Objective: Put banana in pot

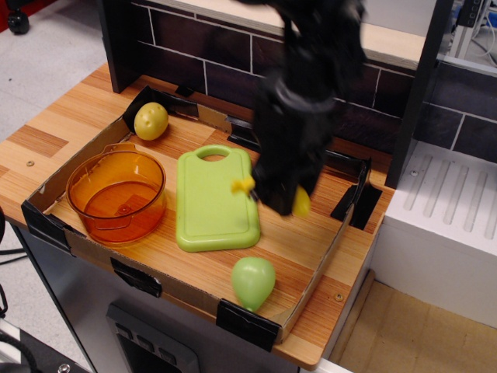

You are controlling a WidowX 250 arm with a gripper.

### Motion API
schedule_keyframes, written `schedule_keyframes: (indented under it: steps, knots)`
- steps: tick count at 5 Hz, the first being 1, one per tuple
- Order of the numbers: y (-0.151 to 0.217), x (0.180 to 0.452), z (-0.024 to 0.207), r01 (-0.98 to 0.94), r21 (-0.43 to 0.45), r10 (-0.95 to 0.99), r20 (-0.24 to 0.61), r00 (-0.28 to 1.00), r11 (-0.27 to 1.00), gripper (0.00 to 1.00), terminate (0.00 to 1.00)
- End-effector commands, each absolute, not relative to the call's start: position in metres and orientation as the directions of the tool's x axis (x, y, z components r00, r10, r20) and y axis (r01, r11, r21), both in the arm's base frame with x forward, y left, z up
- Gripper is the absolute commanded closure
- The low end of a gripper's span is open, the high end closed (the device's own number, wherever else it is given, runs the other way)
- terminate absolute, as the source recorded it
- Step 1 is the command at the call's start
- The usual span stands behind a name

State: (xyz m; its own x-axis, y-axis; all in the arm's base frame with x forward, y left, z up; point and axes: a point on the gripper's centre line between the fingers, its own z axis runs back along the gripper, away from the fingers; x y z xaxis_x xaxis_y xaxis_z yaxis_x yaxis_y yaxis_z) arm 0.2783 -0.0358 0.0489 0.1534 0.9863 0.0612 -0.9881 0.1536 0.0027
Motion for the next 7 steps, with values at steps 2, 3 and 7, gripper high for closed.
schedule_keyframes:
  steps: [2, 3, 7]
  knots:
    - [0.049, 0.264, 0.076, -0.981, -0.127, 0.976, 0.175, 0.126, 0.15, 1.0, 0.0]
    - [0.068, 0.256, 0.069, -0.981, -0.11, 0.973, 0.182, 0.141, 0.162, 1.0, 0.0]
    - [0.102, 0.243, 0.057, -0.979, -0.113, 0.974, 0.167, 0.152, 0.172, 0.0, 0.0]
